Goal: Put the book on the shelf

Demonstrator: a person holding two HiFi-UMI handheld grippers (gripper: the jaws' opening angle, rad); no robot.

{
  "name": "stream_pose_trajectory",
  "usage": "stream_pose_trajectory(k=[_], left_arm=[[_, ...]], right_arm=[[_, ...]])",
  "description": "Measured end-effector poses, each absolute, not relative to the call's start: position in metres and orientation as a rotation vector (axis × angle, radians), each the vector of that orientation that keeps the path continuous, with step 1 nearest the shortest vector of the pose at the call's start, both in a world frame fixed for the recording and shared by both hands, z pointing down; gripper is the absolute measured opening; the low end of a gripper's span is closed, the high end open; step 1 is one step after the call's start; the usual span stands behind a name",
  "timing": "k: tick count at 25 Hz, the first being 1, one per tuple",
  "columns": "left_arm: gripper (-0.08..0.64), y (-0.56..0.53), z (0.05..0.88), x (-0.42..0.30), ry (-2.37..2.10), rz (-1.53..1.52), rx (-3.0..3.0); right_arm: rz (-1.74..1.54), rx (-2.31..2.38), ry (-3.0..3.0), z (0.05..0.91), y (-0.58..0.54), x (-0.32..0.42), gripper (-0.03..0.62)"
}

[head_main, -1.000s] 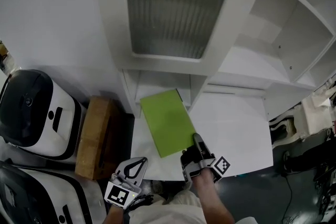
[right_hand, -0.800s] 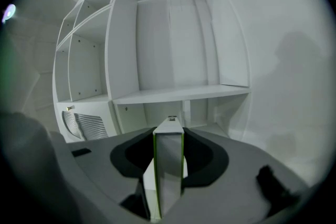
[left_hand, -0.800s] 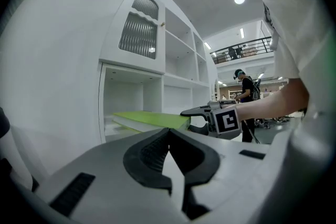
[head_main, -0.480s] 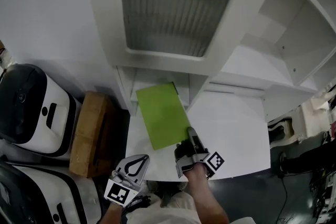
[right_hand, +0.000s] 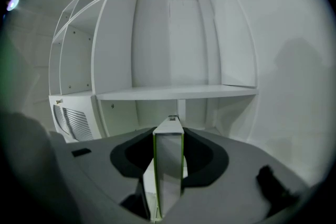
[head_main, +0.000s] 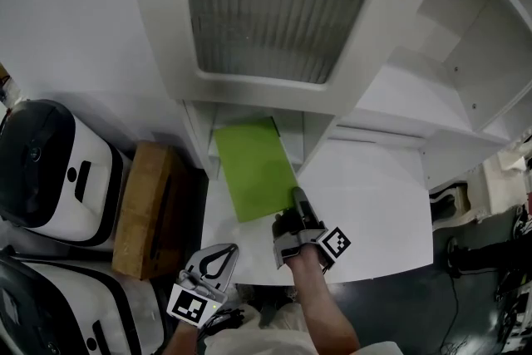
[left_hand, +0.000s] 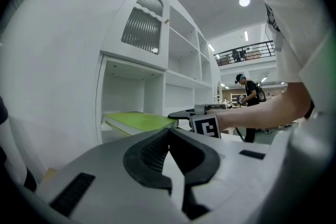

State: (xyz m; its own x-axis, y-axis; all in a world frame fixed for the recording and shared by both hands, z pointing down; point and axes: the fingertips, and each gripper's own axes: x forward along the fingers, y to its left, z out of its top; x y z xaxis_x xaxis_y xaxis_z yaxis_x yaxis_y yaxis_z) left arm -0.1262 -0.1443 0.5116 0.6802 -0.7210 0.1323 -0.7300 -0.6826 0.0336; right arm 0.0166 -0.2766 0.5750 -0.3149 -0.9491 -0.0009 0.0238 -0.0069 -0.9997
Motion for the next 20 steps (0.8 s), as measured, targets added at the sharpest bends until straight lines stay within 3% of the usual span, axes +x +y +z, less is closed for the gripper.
stream_pose_trajectory(k=[20], left_arm=[[0.009,-0.142,0.515,-0.156,-1.267,0.192,2.739]], right_arm=[[-1.401,-1.058,1.385,0.578,-0.316,-0.005,0.150]])
